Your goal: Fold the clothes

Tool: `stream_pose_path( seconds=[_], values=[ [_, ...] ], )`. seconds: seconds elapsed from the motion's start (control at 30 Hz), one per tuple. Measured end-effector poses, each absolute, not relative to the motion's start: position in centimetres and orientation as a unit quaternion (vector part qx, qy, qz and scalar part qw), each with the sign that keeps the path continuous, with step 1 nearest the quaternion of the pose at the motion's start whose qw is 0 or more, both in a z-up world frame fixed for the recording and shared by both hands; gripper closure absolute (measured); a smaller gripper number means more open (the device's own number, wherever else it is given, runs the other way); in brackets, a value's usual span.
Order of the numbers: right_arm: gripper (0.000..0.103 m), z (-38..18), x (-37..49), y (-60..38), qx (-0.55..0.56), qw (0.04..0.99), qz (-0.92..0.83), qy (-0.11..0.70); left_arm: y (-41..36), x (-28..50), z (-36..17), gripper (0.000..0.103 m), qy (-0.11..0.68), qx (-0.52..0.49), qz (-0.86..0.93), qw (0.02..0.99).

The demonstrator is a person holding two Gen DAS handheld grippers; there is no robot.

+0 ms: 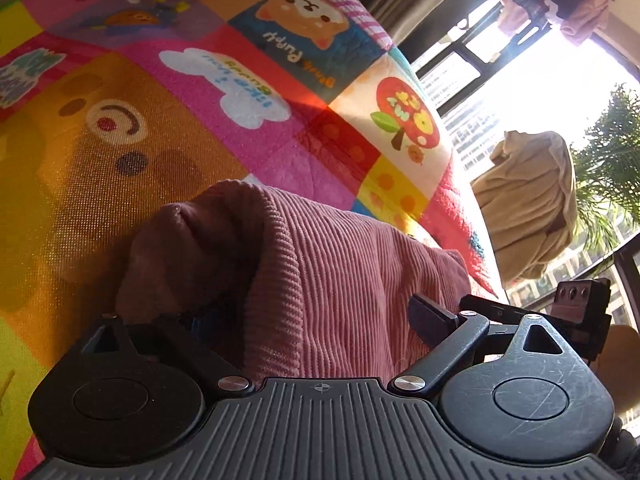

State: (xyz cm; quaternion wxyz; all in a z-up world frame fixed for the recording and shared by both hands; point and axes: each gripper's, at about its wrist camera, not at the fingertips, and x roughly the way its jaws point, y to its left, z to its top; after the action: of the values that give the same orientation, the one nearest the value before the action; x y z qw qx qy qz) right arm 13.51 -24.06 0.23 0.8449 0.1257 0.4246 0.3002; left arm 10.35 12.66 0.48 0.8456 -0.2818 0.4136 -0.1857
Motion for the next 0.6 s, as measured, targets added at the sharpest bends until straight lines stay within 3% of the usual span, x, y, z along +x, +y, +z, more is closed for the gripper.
stream_pose_path(
  seconds=[0.03,0.07,0.1,0.27,0.5,0.6],
  values=[
    [0.040,0.1,13.4,-23.5,0.115,0.847,0.305,0.420,12.5,10.5,0.5,0.018,0.413,-0.280,-0.180,0.848],
    [0.051,0.0,13.4,-23.1,0.106,0.849,0.309,0.415,12.4,10.6,0.6,0.031,0.412,-0.279,-0.175,0.850],
    [0.054,0.1,13.3,-22.7,0.105,0.850,0.311,0.411,12.2,10.7,0.7,0.044,0.413,-0.276,-0.172,0.851],
    [0.086,2.8,12.1,-24.1,0.114,0.857,0.311,0.395,11.6,9.2,3.2,0.073,0.401,-0.256,-0.196,0.857],
    [0.087,5.6,8.1,-26.4,0.121,0.851,0.345,0.377,11.5,3.8,5.1,0.073,0.384,-0.226,-0.226,0.866],
    [0.081,3.4,7.9,-25.6,0.078,0.858,0.310,0.402,11.2,3.4,2.9,0.060,0.415,-0.215,-0.205,0.860]
  ],
)
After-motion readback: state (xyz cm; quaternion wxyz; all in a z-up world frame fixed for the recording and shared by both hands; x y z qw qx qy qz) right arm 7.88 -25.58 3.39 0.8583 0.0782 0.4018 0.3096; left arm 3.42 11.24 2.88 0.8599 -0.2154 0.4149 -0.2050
